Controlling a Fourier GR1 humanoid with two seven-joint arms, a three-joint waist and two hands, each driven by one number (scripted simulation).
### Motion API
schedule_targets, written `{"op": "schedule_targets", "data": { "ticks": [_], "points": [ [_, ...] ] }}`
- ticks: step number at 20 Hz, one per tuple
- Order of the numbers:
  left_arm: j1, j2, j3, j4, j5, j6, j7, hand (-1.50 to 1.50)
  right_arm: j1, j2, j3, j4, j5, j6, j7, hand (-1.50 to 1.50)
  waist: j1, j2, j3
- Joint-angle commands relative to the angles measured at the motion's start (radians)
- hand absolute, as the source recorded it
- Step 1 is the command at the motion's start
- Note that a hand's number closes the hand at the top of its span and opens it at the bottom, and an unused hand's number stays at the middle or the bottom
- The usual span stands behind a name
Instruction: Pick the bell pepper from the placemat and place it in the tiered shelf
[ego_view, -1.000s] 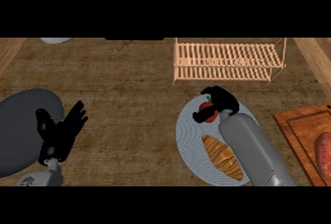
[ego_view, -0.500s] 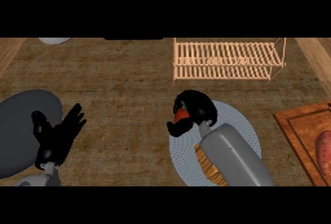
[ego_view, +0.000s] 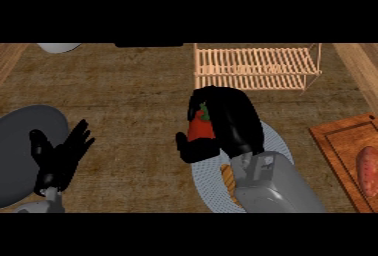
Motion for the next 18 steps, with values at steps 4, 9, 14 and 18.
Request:
{"op": "schedule_targets", "data": {
  "ticks": [4, 9, 14, 18],
  "points": [
    [0.003, -0.034, -0.019, 0.033, -0.023, 0.013, -0.015, 0.0, -0.147, 0.004, -0.08, -0.325, 0.057, 0.168, 0.31, 1.5, 0.009, 0.007, -0.004],
    [-0.027, 0.003, 0.01, -0.002, 0.007, -0.008, 0.062, 0.0, -0.331, -0.071, -0.327, -0.285, -0.051, 0.29, 0.329, 1.5, 0.019, 0.011, -0.004],
    [0.001, -0.023, -0.011, 0.044, -0.029, -0.008, -0.014, 0.0, -0.461, -0.093, -0.437, -0.196, -0.081, 0.3, 0.355, 1.5, 0.021, 0.012, -0.004],
    [-0.003, -0.03, -0.011, 0.045, -0.026, -0.011, -0.006, 0.0, -0.557, -0.175, -0.548, -0.058, -0.108, 0.285, 0.281, 1.5, 0.026, 0.014, -0.004]
  ]
}}
